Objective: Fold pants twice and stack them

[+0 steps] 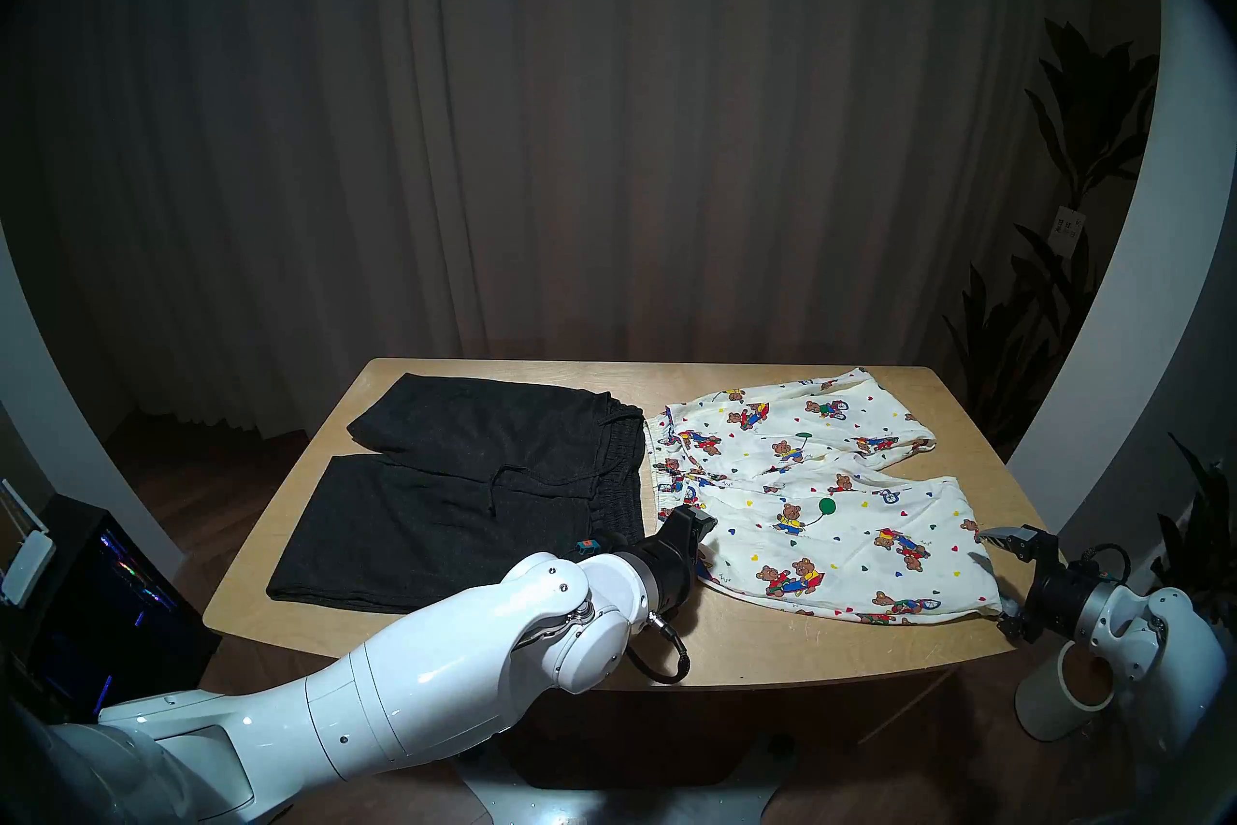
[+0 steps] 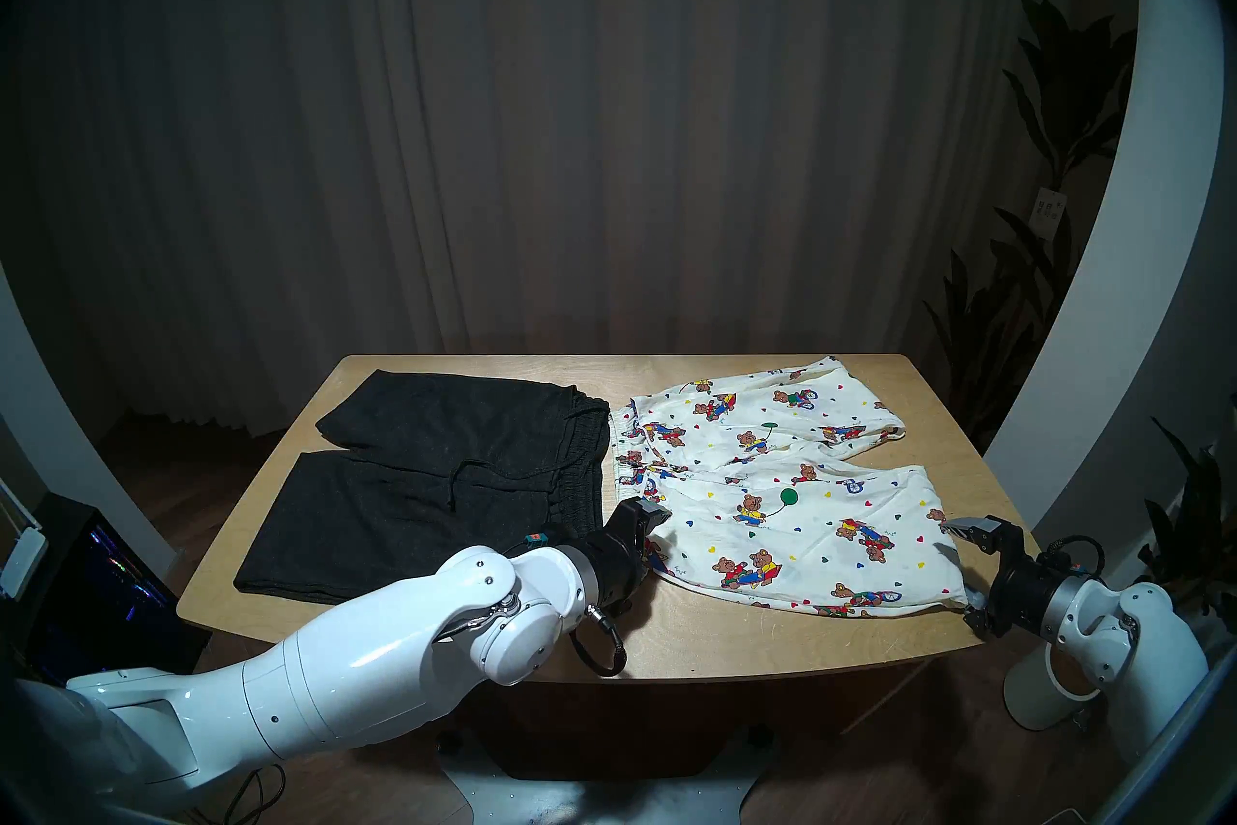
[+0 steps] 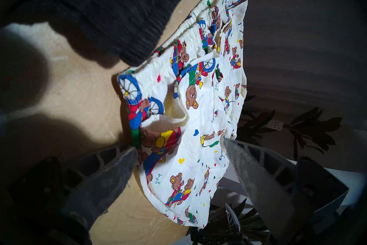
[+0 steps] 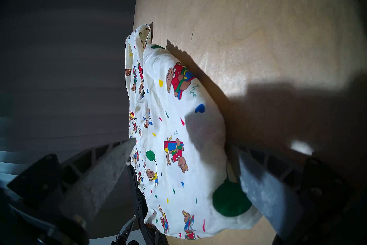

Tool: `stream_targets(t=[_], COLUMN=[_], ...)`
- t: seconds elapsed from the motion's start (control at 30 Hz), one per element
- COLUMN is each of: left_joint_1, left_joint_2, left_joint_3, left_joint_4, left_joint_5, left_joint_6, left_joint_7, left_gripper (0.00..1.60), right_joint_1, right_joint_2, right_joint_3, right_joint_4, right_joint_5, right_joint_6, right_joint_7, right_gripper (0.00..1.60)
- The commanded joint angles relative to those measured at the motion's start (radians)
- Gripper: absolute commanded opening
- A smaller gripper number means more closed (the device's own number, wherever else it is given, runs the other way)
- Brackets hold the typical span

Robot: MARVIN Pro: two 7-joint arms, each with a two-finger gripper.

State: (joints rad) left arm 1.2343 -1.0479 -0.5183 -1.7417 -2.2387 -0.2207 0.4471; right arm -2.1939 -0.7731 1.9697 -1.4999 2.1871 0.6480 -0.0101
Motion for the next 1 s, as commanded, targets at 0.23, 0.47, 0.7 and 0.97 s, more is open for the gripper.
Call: stream_targets(t=[0.23, 0.47, 0.7, 0.97], left_joint_1=[-0.008, -0.007, -0.007, -0.012], left_joint_2=[-0.008, -0.010, -0.013, -0.010], left_joint_3=[-0.002, 0.002, 0.006, -0.002], left_joint_4=[0.061, 0.051, 0.039, 0.007], left_joint_5=[-0.071, -0.074, -0.070, -0.080], left_joint_6=[0.032, 0.018, -0.001, -0.014], left_joint_7=[0.049, 0.063, 0.068, 0.075], left_gripper=[1.60, 0.61, 0.35, 0.00], right_joint_1=[0.004, -0.002, 0.002, 0.018], right_joint_2=[0.015, 0.022, 0.027, 0.025], right_joint_3=[-0.019, -0.012, -0.006, -0.006], right_joint_4=[-0.002, 0.008, 0.019, 0.029], right_joint_5=[0.011, 0.006, 0.008, 0.014], right_joint_6=[0.007, 0.020, 0.030, 0.029], right_joint_7=[-0.028, -0.021, -0.018, -0.016], right_gripper=[1.60, 0.71, 0.43, 0.00])
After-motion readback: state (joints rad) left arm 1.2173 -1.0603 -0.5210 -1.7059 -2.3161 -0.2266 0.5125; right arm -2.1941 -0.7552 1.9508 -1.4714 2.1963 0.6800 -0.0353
